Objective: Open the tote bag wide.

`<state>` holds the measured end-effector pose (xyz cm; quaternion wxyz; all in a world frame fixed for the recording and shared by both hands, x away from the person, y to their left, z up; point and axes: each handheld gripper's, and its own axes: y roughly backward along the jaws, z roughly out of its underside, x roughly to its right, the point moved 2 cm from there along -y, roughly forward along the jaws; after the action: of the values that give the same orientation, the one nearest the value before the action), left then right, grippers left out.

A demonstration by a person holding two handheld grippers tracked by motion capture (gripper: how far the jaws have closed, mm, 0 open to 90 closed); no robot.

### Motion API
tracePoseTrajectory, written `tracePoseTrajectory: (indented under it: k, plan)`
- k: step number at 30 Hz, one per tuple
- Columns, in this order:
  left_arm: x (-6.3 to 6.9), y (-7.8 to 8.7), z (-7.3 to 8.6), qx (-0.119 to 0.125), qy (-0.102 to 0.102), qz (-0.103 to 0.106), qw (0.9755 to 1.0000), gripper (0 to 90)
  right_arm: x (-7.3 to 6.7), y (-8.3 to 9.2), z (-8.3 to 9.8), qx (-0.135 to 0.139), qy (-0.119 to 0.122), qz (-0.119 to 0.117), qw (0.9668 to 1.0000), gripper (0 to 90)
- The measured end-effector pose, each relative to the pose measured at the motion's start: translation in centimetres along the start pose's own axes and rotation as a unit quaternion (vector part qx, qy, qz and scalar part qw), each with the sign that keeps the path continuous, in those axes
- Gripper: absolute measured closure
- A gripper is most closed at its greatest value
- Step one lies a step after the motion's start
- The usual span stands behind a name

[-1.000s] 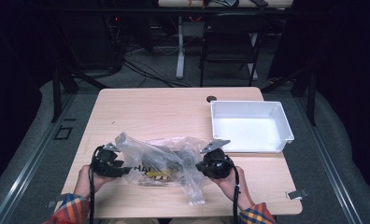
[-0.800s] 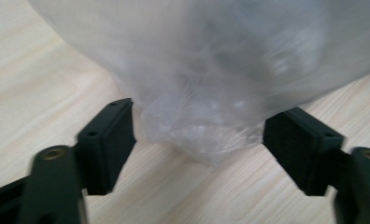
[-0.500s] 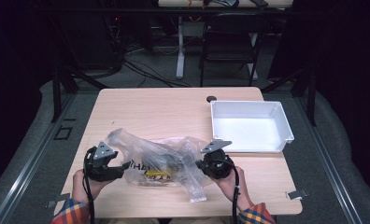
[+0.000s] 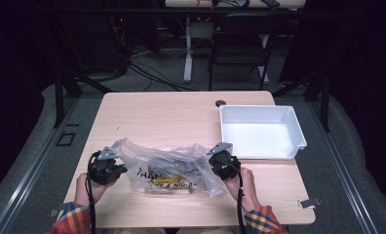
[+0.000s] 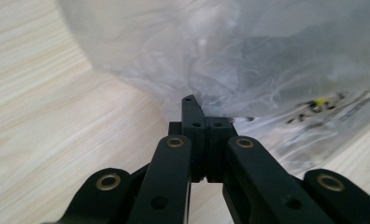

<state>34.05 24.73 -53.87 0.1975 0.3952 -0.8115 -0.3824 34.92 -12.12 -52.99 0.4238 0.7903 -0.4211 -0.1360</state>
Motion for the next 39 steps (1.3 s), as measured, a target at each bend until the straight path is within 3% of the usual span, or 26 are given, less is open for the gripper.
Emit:
tracePoseTrajectory:
  k: [3,4,8,14,17,20,21,22,24,27,29,32,35,39]
  plan:
    - [-0.6,-0.4,0.4,-0.004,0.029,0.004,0.9996,90.0,0.2,-0.4,0.0,-0.005,-0.003,0.005,1.0,88.2]
    - [-1.0,-0.4,0.6,-0.019,0.018,0.005,0.9996,90.0,0.3,-0.6,0.1,-0.008,-0.002,0.006,0.9999,88.3]
    - [-1.8,-0.7,1.0,-0.037,0.026,-0.006,0.999,90.0,0.6,-1.1,0.3,-0.022,-0.006,0.02,0.9996,88.5]
    - [-2.3,-1.5,1.6,-0.088,0.014,-0.008,0.996,90.0,1.0,-1.6,0.8,-0.047,-0.002,0.042,0.998,88.8]
    - [-2.2,-1.8,1.8,-0.112,0.004,-0.003,0.9937,90.0,1.0,-2.1,1.1,-0.063,-0.001,0.036,0.9974,88.7]
    - [-2.2,-1.4,1.7,-0.116,0.003,0.009,0.9932,84.3,0.9,-2.2,1.2,-0.066,0.0,0.028,0.9974,88.2]
    - [-2.3,-1.2,1.6,-0.115,0.006,0.012,0.9933,76.9,0.9,-2.0,1.2,-0.06,-0.001,0.025,0.9979,87.2]
    - [-2.4,-0.4,1.5,-0.114,0.014,0.017,0.9933,60.1,1.0,-1.4,1.0,-0.051,-0.005,0.014,0.9986,85.9]
    - [-2.5,0.2,1.4,-0.11,0.015,0.019,0.9936,55.1,1.0,-1.1,1.0,-0.044,-0.008,0.012,0.9989,85.6]
    - [-3.0,1.4,1.6,-0.103,0.025,0.02,0.9942,40.1,1.2,-0.3,0.9,-0.032,-0.011,0.003,0.9994,85.4]
    - [-3.7,2.7,1.7,-0.095,0.041,0.027,0.9943,32.5,1.2,0.0,0.8,-0.019,-0.015,-0.005,0.9997,84.8]
    - [-4.1,3.7,1.6,-0.085,0.048,0.026,0.9949,28.9,1.1,0.1,0.7,-0.015,-0.015,-0.007,0.9998,84.7]
    - [-4.1,5.4,1.0,-0.056,0.053,0.028,0.9966,22.4,0.9,0.4,0.5,-0.008,-0.017,-0.015,0.9997,83.4]
    - [-3.1,7.7,-0.1,-0.024,0.031,0.032,0.9987,19.4,0.8,0.7,0.4,-0.004,-0.017,-0.022,0.9996,82.5]
